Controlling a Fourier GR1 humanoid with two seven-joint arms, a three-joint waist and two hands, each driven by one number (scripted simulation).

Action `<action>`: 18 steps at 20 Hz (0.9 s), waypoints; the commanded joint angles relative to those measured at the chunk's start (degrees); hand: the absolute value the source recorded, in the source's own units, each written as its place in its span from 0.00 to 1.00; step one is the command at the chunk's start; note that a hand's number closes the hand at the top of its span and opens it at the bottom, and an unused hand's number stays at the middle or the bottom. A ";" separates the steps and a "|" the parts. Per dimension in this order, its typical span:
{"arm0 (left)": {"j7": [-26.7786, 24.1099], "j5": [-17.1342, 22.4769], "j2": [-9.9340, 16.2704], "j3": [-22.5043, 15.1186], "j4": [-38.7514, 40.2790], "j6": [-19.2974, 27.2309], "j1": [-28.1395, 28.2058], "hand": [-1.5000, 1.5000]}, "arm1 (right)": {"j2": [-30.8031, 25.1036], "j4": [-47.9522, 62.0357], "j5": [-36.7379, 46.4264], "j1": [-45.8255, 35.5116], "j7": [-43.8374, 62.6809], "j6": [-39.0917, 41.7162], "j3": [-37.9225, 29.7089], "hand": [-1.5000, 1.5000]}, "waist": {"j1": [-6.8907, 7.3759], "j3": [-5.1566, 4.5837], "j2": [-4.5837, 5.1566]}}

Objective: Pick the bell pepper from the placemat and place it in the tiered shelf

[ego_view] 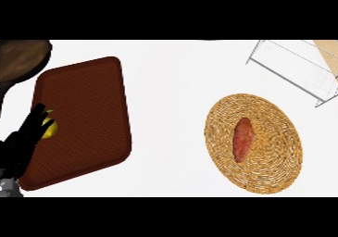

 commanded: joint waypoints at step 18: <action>-0.89 0.14 -0.95 2.48 -1.95 1.06 7.03 0.50 | -24.54 -38.33 -21.15 19.21 20.09 37.50 -21.71 0.00 | -4.88 -0.03 -1.41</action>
